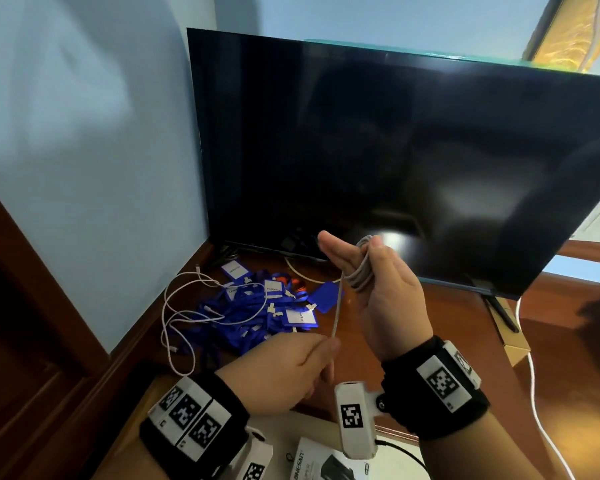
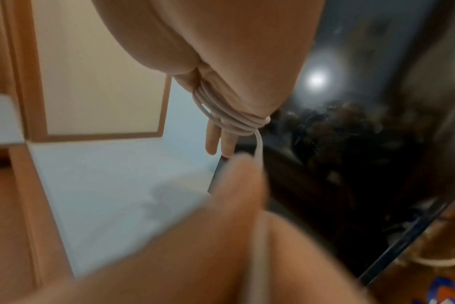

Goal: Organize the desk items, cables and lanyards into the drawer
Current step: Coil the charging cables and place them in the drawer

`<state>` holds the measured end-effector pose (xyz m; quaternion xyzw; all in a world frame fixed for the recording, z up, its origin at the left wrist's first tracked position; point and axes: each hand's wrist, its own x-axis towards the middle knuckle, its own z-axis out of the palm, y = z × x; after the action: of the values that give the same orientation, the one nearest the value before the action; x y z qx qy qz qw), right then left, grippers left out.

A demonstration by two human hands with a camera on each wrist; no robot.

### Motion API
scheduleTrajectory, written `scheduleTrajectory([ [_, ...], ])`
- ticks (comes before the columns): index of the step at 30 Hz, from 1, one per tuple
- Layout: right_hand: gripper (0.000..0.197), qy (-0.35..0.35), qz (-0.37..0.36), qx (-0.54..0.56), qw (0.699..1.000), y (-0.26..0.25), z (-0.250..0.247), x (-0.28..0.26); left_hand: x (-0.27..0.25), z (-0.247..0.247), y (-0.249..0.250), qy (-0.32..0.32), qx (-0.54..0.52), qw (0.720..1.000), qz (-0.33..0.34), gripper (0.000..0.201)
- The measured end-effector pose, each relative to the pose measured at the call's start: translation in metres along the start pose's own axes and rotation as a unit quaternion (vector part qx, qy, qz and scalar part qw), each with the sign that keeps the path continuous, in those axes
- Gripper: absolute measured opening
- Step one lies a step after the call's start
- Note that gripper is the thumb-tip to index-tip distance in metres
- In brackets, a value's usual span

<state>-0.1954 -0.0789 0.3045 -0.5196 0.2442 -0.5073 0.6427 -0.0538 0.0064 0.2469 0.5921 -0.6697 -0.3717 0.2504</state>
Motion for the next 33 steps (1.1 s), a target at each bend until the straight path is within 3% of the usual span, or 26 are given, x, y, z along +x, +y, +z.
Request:
scheduleTrajectory([
  [3,0.039,-0.001,-0.003,-0.150,0.989,0.008,-0.007,-0.001,-0.006,-0.006,0.011,0.004,0.115,0.993,0.038,0.045],
  [6,0.038,-0.009,0.023,-0.166,0.986,0.011,-0.010,-0.005,-0.012,-0.015,0.019,0.029,0.194,0.979,0.060,0.045],
  [10,0.035,-0.036,0.050,-0.222,0.973,0.023,-0.017,-0.010,-0.018,-0.025,0.027,0.023,0.199,0.978,0.061,0.042],
  [16,0.031,-0.087,0.053,-0.375,0.921,0.032,-0.019,-0.018,-0.017,-0.042,0.031,0.063,0.252,0.960,0.106,0.045],
  [23,0.039,-0.139,0.103,-0.361,0.916,0.038,-0.016,-0.024,-0.015,-0.072,0.022,0.105,0.188,0.974,0.066,0.031],
  [27,0.040,-0.156,0.146,-0.294,0.931,0.040,-0.018,-0.023,-0.014,-0.077,0.007,0.105,0.128,0.985,0.042,0.025],
  [33,0.052,-0.176,0.168,-0.207,0.948,0.034,-0.015,-0.021,-0.013,-0.070,-0.012,0.125,0.055,0.990,0.042,0.031],
])
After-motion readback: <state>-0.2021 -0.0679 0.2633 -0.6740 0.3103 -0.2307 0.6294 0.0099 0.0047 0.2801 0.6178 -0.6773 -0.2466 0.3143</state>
